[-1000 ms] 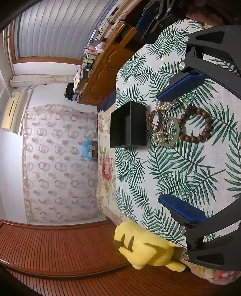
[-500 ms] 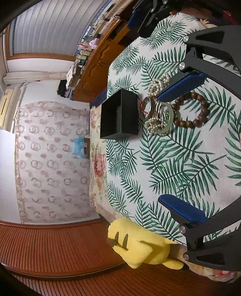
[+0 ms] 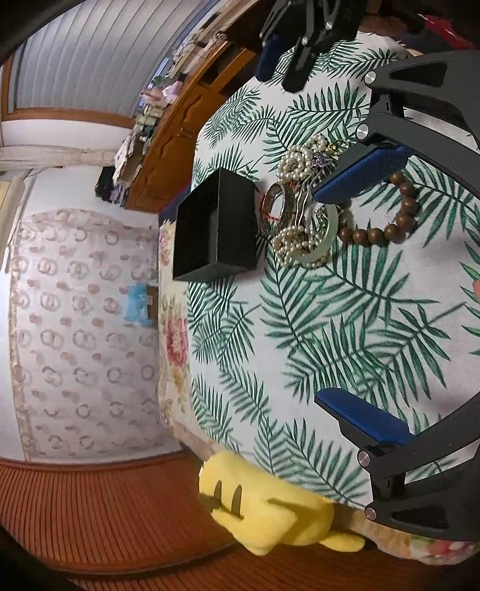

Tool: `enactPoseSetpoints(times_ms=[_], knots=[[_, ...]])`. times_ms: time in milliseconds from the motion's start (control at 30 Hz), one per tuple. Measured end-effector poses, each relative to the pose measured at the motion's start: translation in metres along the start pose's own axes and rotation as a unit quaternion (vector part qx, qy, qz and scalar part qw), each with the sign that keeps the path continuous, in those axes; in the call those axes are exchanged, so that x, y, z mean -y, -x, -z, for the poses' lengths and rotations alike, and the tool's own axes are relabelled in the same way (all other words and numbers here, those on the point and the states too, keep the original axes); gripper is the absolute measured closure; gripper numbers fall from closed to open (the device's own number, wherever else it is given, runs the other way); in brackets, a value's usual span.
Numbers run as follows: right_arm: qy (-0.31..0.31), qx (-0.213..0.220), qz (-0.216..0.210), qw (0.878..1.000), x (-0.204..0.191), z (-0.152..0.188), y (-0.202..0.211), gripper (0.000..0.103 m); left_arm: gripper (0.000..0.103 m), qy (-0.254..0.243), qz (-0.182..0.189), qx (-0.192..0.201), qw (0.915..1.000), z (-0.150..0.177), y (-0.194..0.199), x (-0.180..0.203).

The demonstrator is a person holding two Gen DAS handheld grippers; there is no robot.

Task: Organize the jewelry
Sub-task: 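Reach into the jewelry pile and grasp the silver bangle with the left tool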

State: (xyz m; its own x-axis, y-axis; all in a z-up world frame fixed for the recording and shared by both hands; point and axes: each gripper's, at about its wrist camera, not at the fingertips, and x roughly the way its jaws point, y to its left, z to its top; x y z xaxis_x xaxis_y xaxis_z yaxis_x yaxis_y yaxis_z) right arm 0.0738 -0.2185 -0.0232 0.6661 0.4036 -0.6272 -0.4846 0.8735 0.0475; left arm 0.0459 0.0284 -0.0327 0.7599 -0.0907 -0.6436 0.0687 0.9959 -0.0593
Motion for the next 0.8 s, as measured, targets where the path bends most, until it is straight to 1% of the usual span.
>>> enactPoseSetpoints(times_ms=[133,200,267,300,367,400,433,467,567,700,733,800], knots=[[0.0,-0.026,-0.011,1.0,0.007,0.004,-0.016,0.054,0.008,-0.007,0.021,-0.008,0.9997,-0.007,-0.013,0.006],[0.004,-0.031,-0.013,0.999,0.008,0.005,-0.02,0.054,0.014,-0.011,0.034,-0.015,0.9992,-0.012,-0.021,0.01],[0.004,-0.032,-0.014,0.999,0.008,0.006,-0.02,0.054,0.022,-0.014,0.05,-0.027,0.9983,-0.017,-0.029,0.014],[0.004,-0.032,-0.016,0.999,0.009,0.006,-0.02,0.054,0.024,-0.013,0.059,-0.032,0.9977,-0.02,-0.033,0.015],[0.004,-0.033,-0.018,0.999,0.009,0.008,-0.02,0.054,0.034,-0.011,0.082,-0.047,0.9955,-0.026,-0.043,0.018],[0.005,-0.034,-0.018,0.999,0.009,0.008,-0.02,0.054,0.036,-0.011,0.09,-0.053,0.9945,-0.029,-0.048,0.019],[0.006,-0.035,-0.019,0.999,0.008,0.008,-0.021,0.054,0.041,-0.013,0.097,-0.06,0.9934,-0.033,-0.053,0.022],[0.009,-0.036,-0.019,0.999,0.008,0.007,-0.021,0.054,0.048,-0.017,0.101,-0.068,0.9924,-0.036,-0.059,0.025],[0.015,-0.037,-0.02,0.999,0.007,0.007,-0.023,0.054,0.06,-0.032,0.113,-0.092,0.9888,-0.045,-0.075,0.033],[0.015,-0.038,-0.025,0.999,0.008,0.006,-0.024,0.054,0.075,-0.028,0.131,-0.132,0.9821,-0.053,-0.1,0.037],[0.016,-0.038,-0.025,0.999,0.009,0.005,-0.025,0.054,0.08,-0.028,0.134,-0.141,0.9806,-0.055,-0.106,0.038],[0.015,-0.039,-0.026,0.999,0.011,0.005,-0.026,0.054,0.082,-0.031,0.132,-0.155,0.9786,-0.059,-0.117,0.041]])
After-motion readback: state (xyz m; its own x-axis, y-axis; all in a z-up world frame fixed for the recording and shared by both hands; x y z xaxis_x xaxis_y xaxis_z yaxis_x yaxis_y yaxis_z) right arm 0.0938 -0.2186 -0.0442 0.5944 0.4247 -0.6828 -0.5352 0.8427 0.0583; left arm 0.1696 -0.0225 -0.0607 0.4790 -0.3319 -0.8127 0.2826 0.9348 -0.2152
